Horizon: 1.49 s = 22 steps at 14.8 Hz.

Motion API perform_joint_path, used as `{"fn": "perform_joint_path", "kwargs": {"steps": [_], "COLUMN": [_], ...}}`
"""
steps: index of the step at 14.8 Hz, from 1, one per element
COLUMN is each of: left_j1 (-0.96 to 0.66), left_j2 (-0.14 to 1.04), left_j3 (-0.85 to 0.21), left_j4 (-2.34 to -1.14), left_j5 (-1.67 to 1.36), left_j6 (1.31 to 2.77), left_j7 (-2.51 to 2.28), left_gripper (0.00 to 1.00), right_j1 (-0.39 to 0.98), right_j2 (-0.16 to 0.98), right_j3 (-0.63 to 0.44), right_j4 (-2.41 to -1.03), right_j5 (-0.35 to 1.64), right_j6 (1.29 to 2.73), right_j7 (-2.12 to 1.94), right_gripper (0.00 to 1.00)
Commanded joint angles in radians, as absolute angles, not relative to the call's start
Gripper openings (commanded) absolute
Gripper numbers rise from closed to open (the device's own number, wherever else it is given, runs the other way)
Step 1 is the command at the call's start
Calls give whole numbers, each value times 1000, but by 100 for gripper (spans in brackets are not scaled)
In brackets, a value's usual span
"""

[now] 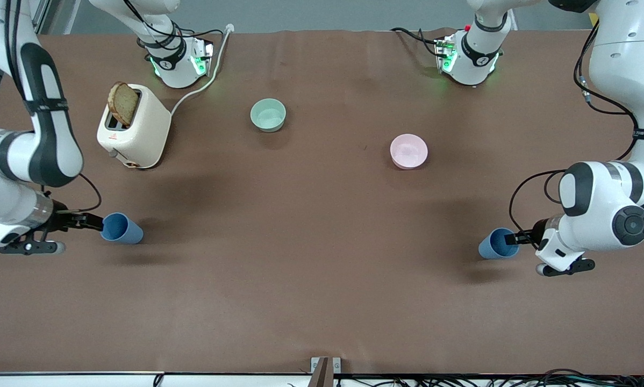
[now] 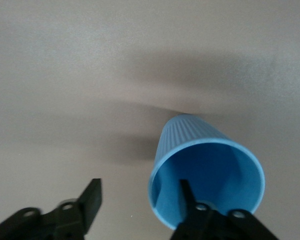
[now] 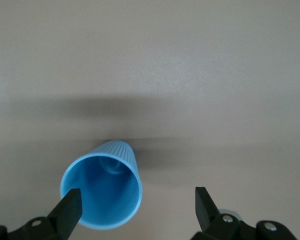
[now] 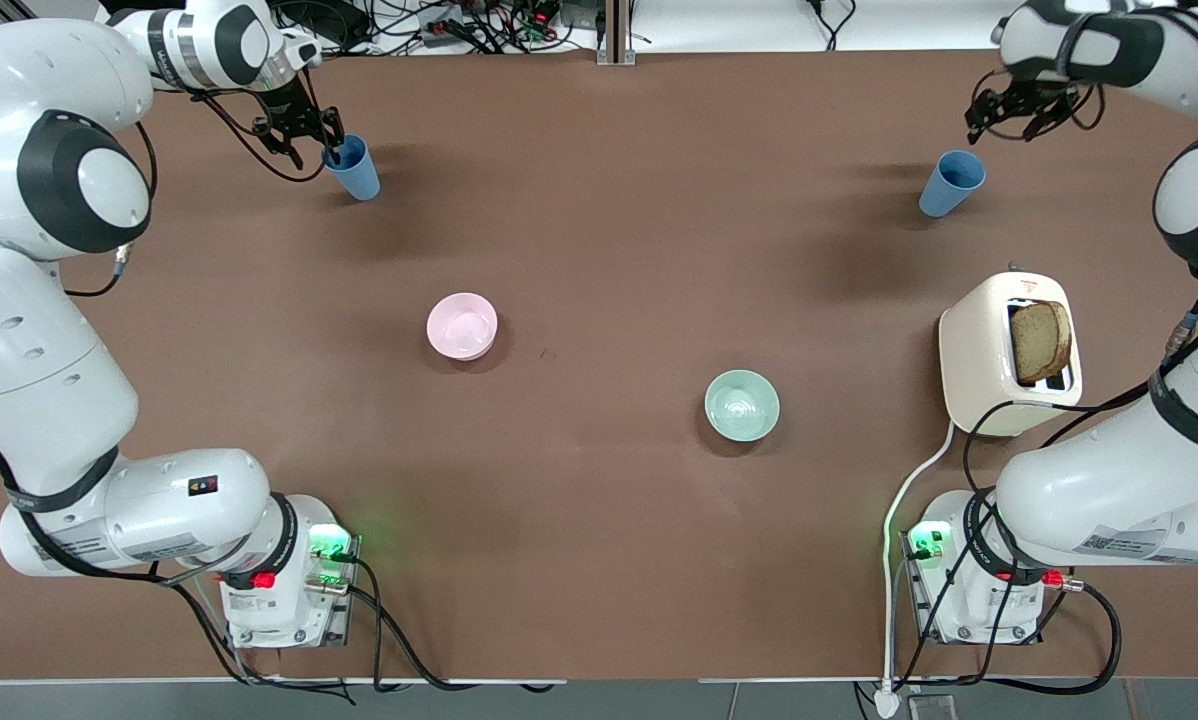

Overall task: Stack blue cups with both arms
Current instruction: 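Grasp the blue cups with the right gripper while the left gripper grasps its cup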

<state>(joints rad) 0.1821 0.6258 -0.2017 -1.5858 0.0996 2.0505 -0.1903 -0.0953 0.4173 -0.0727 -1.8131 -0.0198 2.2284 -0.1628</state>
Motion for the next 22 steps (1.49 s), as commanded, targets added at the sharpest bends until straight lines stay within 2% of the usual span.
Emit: {"fn": "perform_joint_path", "kwargs": {"steps": [1, 4, 5, 6, 7, 11, 12, 13, 16, 19, 22], "left_j1": [178, 173, 169, 166, 167, 135, 126, 124, 127, 104, -29], "left_j2": [646, 649, 649, 646, 637, 552, 532, 520, 506, 525, 555], "left_j3": [-204, -206, -204, -204, -204, -233, -260, -296, -435, -543, -552], "left_j4": [-1555, -1555, -1554, -1554, -1546, -1516, -1513, -1511, -1511, -1511, -1505], "left_j5": [110, 112, 112, 113, 117, 114, 104, 95, 91, 94, 100], "left_j6": [2048, 2054, 2054, 2054, 2054, 1976, 1947, 1916, 1879, 1882, 1902], "left_j7": [-204, -204, -204, -203, -201, -202, -219, -277, -484, -687, -904], "left_gripper": [30, 0, 0, 0, 0, 0, 0, 0, 0, 0, 0], "right_j1": [-98, -98, -97, -97, -95, -98, -98, -100, -98, -94, -91], "right_j2": [413, 433, 433, 434, 439, 451, 451, 451, 448, 428, 397], "right_j3": [-66, -66, -66, -66, -66, -64, -64, -64, -64, -60, -48], "right_j4": [-1868, -1928, -1954, -1966, -1968, -1965, -1960, -1959, -1945, -1844, -1748], "right_j5": [-15, -15, -15, -15, -15, -11, -9, -8, -8, -2, 17], "right_j6": [2295, 2392, 2439, 2460, 2462, 2459, 2450, 2448, 2419, 2230, 2119], "right_j7": [-198, -216, -216, -216, -215, -212, -209, -209, -212, -206, -199], "right_gripper": [100, 100, 99, 94, 84, 13, 4, 1, 1, 1, 1]}}
